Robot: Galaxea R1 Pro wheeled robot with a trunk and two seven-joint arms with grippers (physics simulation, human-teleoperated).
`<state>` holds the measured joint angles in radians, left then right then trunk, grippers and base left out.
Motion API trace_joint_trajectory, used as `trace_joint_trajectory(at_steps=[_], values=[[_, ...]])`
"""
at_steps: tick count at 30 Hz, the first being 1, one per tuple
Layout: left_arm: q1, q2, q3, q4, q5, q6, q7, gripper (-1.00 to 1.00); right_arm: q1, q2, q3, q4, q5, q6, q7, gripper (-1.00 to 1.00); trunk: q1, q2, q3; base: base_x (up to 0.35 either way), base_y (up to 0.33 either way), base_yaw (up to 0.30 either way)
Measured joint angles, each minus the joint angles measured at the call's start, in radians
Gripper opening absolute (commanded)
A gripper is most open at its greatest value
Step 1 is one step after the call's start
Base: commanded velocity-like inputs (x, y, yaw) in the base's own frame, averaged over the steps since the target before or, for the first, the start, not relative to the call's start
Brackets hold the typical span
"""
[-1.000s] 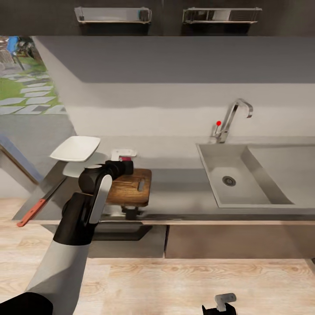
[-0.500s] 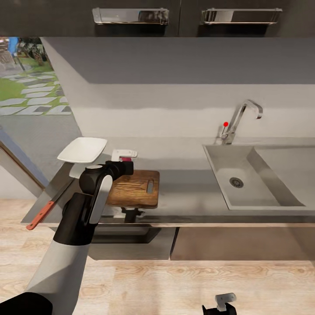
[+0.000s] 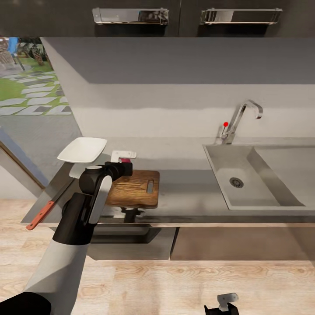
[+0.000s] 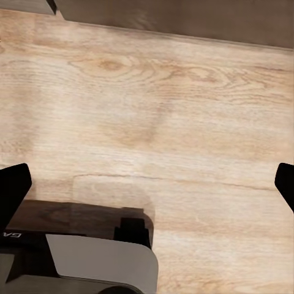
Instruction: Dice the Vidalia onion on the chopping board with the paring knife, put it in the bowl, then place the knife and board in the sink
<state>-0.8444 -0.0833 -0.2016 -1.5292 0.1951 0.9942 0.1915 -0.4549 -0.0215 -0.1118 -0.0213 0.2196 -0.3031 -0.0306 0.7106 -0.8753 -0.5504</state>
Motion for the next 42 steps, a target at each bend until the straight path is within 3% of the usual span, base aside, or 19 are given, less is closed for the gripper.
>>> trace_joint_trajectory(at_steps=[10,27,40,42], values=[[0.001,0.021,0.000,0.043,0.001,0.001,0.000,-1.00,0.000,0.000,0.000,0.000,0.000,0.000,0.000,1.00,0.000,0.000,0.000,0.000,0.000,0.000],[0.001,0.023,0.000,0.173,0.002,-0.001,0.000,-1.00,0.000,0.000,0.000,0.000,0.000,0.000,0.000,1.00,0.000,0.000,0.000,0.000,0.000,0.000],[0.002,0.023,0.000,0.184,-0.001,0.000,-0.001,-1.00,0.000,-0.001,0.000,0.001,0.000,0.000,0.000,1.00,0.000,0.000,0.000,0.000,0.000,0.000],[0.004,0.019,0.010,0.173,-0.002,-0.010,-0.001,-1.00,0.000,0.010,0.001,-0.005,0.001,-0.003,0.000,1.00,0.000,0.000,0.000,0.000,0.000,0.000]])
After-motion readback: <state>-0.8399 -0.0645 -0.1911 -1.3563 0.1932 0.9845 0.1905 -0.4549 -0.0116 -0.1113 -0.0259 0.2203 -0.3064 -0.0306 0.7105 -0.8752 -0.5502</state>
